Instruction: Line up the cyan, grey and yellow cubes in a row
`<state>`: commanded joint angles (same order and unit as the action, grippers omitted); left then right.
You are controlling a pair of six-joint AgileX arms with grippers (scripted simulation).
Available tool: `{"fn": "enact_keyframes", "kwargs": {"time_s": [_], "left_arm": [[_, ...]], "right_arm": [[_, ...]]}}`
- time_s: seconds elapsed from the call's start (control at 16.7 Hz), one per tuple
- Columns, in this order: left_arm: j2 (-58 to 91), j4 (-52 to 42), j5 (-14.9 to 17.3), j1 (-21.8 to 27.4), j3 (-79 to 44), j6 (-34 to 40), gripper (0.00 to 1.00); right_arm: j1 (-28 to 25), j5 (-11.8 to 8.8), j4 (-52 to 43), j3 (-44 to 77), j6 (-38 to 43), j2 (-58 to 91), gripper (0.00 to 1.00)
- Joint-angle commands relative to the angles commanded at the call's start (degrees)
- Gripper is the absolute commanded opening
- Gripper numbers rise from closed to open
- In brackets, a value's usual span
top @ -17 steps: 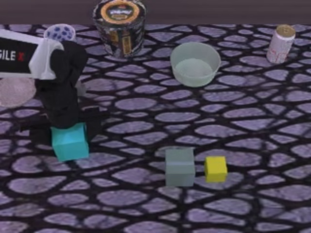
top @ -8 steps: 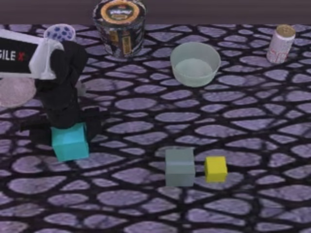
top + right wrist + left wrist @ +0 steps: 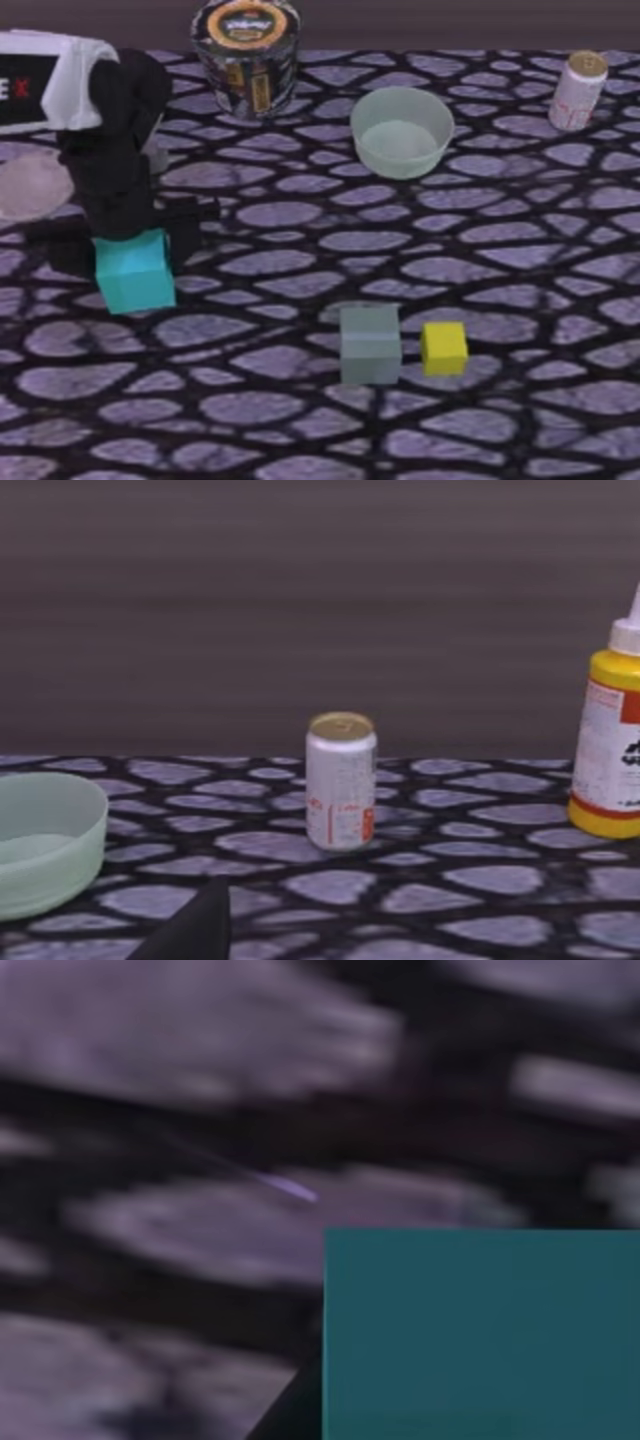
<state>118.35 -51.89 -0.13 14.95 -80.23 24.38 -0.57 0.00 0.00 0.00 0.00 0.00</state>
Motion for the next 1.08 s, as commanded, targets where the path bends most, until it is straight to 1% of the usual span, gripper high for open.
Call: {"fn": "enact_keyframes", "kwargs": {"time_s": [0.12,0.24,0.42,0.6,0.78,1.08], "left_arm": [[-1.81,-3.8,0.0,-0.27,-1.96,0.01,0.0],[-3.0,-5.61,0.01,-0.44,-3.06,-0.01,0.0],[-3.06,-5.68,0.01,-0.45,-3.11,-0.02,0.0],[-2.96,-5.73,-0.03,0.77,-3.01,0.29,0.0],[-3.75,-6.65,-0.08,5.42,-2.97,2.69,0.0],[-5.87,-8.48,-0.12,15.8,-2.78,7.88,0.0]], "right_arm": [[0.0,0.0,0.0,0.0,0.0,0.0,1.0],[0.0,0.0,0.0,0.0,0.0,0.0,1.0],[0.0,0.0,0.0,0.0,0.0,0.0,1.0],[0.0,0.0,0.0,0.0,0.0,0.0,1.0],[0.0,0.0,0.0,0.0,0.0,0.0,1.0],[0.0,0.0,0.0,0.0,0.0,0.0,1.0]]}}
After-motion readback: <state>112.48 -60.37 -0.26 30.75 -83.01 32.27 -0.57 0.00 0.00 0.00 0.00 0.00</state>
